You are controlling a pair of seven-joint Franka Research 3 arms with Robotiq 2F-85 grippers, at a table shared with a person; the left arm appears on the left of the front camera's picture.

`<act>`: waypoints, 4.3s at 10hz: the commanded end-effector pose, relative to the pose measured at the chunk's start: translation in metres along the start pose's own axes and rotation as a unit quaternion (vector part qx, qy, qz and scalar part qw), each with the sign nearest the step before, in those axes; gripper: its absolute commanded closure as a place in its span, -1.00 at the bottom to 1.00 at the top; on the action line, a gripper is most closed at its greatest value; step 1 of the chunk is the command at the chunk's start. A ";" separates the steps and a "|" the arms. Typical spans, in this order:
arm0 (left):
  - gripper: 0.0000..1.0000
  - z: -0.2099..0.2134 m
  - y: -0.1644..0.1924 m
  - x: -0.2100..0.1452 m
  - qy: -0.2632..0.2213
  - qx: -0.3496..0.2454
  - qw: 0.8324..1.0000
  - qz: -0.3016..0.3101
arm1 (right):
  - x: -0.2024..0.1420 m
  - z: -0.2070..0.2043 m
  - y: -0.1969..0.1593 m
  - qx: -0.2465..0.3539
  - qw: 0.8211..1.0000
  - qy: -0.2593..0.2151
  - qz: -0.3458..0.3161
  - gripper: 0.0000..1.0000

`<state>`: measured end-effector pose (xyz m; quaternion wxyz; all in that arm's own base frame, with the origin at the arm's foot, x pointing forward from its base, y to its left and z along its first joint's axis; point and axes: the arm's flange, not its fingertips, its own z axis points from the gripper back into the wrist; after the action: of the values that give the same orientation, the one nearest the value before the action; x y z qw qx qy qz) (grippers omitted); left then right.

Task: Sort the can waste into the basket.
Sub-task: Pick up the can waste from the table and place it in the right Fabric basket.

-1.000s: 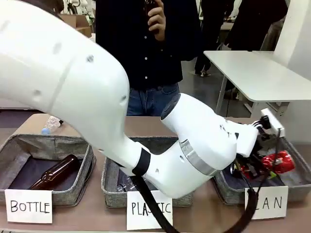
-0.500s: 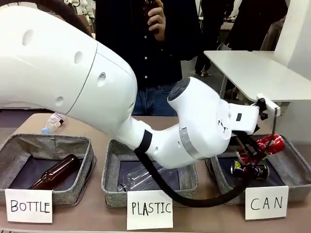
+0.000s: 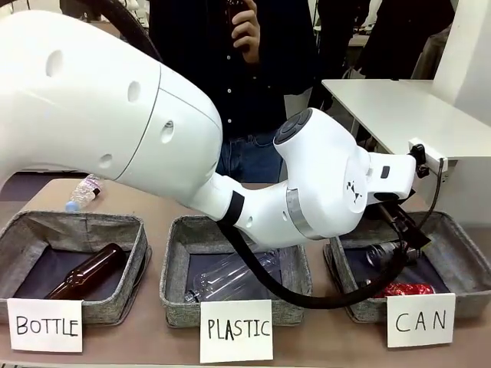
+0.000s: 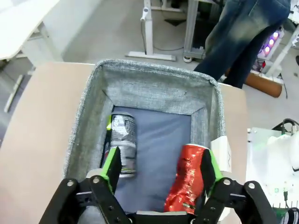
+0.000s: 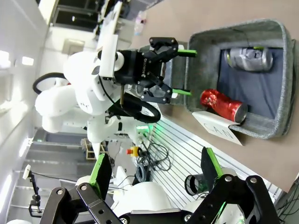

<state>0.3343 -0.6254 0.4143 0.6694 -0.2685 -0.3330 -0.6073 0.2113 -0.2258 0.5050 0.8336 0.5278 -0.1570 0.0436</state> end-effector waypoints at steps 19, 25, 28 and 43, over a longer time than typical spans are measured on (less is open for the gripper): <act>-1.00 0.615 0.143 -0.298 -0.178 -0.074 0.788 0.585 | 0.124 -0.231 0.154 0.036 0.998 0.013 -0.049 -1.00; -1.00 0.634 0.141 -0.315 -0.171 -0.068 0.776 0.604 | 0.122 -0.223 0.147 0.027 0.998 0.029 -0.044 -1.00; -1.00 0.634 0.141 -0.315 -0.171 -0.068 0.776 0.604 | 0.122 -0.223 0.147 0.027 0.998 0.029 -0.044 -1.00; -1.00 0.634 0.141 -0.315 -0.171 -0.068 0.776 0.604 | 0.122 -0.223 0.147 0.027 0.998 0.029 -0.044 -1.00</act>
<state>0.3883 0.0769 0.5773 0.8092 -0.5600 -0.1719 -0.0455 0.3418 0.0285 0.5845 0.8234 0.5573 -0.1059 0.0159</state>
